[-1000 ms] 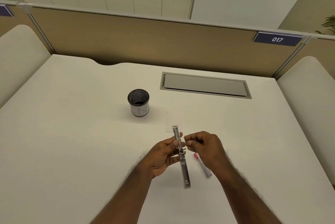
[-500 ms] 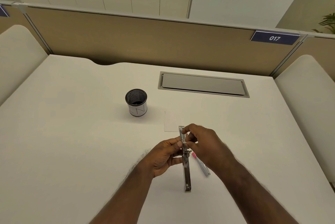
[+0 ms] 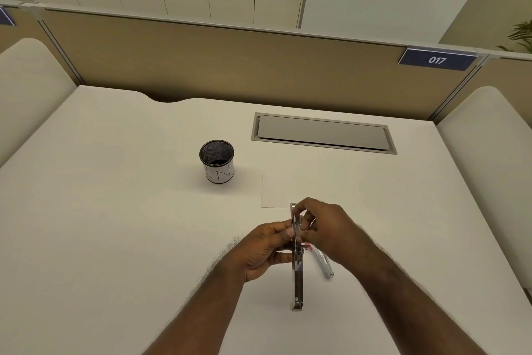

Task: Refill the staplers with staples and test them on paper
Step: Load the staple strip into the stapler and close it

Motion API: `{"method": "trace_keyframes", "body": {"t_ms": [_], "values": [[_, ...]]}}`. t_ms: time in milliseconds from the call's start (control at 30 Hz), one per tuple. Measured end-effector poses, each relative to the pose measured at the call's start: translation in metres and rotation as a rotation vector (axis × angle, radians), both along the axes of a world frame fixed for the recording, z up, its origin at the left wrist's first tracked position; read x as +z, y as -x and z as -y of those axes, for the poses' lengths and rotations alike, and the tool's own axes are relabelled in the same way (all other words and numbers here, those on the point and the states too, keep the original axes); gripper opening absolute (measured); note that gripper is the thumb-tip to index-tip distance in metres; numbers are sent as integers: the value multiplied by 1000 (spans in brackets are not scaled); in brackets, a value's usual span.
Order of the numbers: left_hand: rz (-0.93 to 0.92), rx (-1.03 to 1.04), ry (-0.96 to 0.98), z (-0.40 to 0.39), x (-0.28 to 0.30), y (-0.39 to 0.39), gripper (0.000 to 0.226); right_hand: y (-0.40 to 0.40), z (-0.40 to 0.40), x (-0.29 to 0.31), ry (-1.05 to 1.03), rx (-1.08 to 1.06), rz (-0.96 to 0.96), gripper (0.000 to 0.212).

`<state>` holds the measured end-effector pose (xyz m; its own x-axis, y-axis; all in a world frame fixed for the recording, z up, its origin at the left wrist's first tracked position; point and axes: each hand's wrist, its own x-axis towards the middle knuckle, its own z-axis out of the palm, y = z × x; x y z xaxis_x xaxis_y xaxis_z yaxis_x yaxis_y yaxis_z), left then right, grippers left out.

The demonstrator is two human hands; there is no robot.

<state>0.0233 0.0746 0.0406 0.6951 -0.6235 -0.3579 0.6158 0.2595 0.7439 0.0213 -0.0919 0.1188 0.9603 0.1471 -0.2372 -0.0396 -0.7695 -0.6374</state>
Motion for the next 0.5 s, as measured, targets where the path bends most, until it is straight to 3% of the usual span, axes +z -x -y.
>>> {"method": "trace_keyframes", "body": {"t_ms": [200, 500], "values": [[-38, 38, 19, 0, -1, 3, 32, 4, 3, -4, -320, -234, -226, 41], [-43, 34, 48, 3, 2, 6, 34, 6, 3, -5, -498, -314, -358, 37]]}}
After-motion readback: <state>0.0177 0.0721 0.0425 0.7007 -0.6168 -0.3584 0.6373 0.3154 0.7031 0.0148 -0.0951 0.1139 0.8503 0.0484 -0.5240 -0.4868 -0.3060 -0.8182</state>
